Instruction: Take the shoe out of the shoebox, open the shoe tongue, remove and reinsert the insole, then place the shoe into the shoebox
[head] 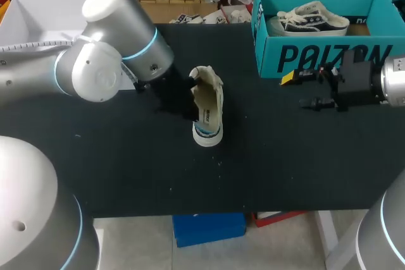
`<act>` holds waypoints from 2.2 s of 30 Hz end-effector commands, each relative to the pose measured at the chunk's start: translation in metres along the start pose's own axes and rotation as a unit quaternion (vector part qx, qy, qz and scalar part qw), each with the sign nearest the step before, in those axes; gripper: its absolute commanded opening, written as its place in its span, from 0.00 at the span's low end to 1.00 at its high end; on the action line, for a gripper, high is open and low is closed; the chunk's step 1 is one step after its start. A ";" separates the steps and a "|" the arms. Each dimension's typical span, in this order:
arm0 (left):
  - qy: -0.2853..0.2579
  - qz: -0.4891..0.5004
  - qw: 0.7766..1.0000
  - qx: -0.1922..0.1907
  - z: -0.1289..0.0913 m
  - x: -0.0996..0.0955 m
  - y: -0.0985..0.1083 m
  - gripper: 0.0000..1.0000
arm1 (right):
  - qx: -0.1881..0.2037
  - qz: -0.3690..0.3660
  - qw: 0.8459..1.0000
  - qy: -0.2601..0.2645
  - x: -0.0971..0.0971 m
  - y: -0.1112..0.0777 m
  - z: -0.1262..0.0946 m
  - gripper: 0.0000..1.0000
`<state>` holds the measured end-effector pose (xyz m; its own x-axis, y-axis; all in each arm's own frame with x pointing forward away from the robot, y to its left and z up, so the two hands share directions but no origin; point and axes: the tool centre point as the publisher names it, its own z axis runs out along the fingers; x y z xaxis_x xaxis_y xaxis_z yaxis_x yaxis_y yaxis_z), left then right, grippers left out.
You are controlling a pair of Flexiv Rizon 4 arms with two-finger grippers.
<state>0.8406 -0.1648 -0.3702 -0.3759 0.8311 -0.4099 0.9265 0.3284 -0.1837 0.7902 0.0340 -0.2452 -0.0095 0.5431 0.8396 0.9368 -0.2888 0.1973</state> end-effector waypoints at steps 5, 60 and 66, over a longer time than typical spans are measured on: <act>0.007 -0.004 1.000 0.006 0.012 -0.002 0.000 0.00 | 0.001 0.000 1.000 -0.001 0.000 0.001 0.001 1.00; 0.093 0.043 0.995 0.006 0.023 -0.003 0.001 0.00 | 0.001 0.000 1.000 -0.001 0.000 0.001 0.001 1.00; 0.109 0.039 0.993 0.017 0.037 0.001 0.008 0.00 | 0.001 0.000 1.000 -0.001 0.000 0.001 0.001 1.00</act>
<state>0.8388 -0.1703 -0.3954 -0.2911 0.9281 -0.2320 0.9505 0.2531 -0.1801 0.7902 0.0340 -0.2452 -0.0095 0.5430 0.8397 0.9368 -0.2888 0.1973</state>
